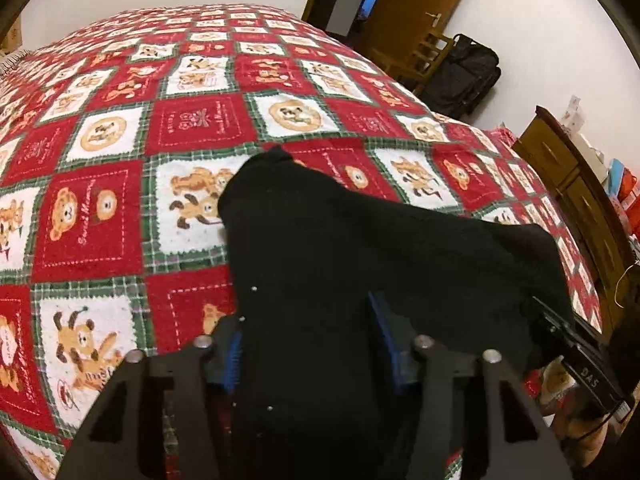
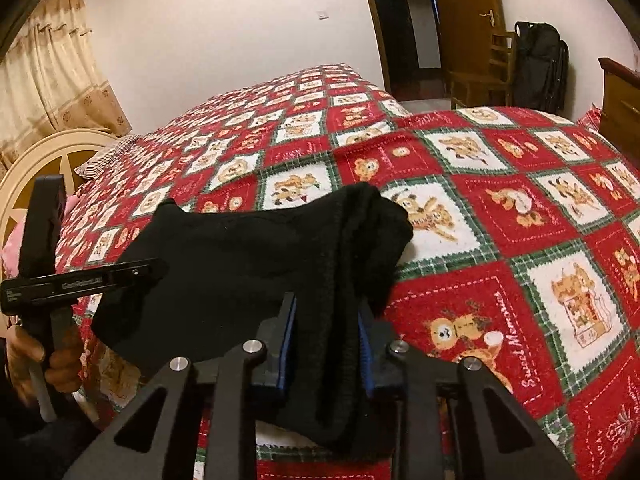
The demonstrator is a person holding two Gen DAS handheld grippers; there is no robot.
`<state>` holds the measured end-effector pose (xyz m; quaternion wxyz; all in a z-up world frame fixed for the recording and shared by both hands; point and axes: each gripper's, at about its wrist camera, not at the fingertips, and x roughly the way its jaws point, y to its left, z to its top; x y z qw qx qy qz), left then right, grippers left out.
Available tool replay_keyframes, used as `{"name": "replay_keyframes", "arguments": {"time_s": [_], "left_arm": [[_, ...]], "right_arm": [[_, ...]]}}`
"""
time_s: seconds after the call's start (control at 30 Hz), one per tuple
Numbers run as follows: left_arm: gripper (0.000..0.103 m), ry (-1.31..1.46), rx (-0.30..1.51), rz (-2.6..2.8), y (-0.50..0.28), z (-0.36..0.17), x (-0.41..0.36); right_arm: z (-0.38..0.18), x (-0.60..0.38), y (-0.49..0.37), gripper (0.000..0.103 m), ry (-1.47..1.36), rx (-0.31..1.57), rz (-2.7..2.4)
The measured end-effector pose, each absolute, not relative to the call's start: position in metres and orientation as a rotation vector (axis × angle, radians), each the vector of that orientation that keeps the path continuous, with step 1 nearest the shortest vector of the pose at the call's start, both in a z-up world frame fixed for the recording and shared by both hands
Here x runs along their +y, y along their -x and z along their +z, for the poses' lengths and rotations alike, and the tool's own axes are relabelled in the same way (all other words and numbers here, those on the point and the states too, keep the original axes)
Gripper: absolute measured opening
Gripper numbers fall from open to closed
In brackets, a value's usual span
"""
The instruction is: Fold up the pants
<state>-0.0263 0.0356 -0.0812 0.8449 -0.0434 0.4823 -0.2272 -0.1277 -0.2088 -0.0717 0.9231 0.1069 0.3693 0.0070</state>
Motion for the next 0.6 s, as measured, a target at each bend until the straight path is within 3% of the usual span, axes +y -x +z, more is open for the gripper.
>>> {"name": "replay_keyframes", "arguments": {"time_s": [0.2,0.6], "left_arm": [[0.021,0.079,0.982,-0.463,0.026,-0.065,0.036],[0.018,0.074,0.851,-0.366,0.005,-0.024,0.060]], "right_arm": [[-0.052,-0.208,0.123,0.026,-0.227,0.730,0.040],[-0.007,-0.169,0.064,0.026,-0.148,0.663,0.165]]}}
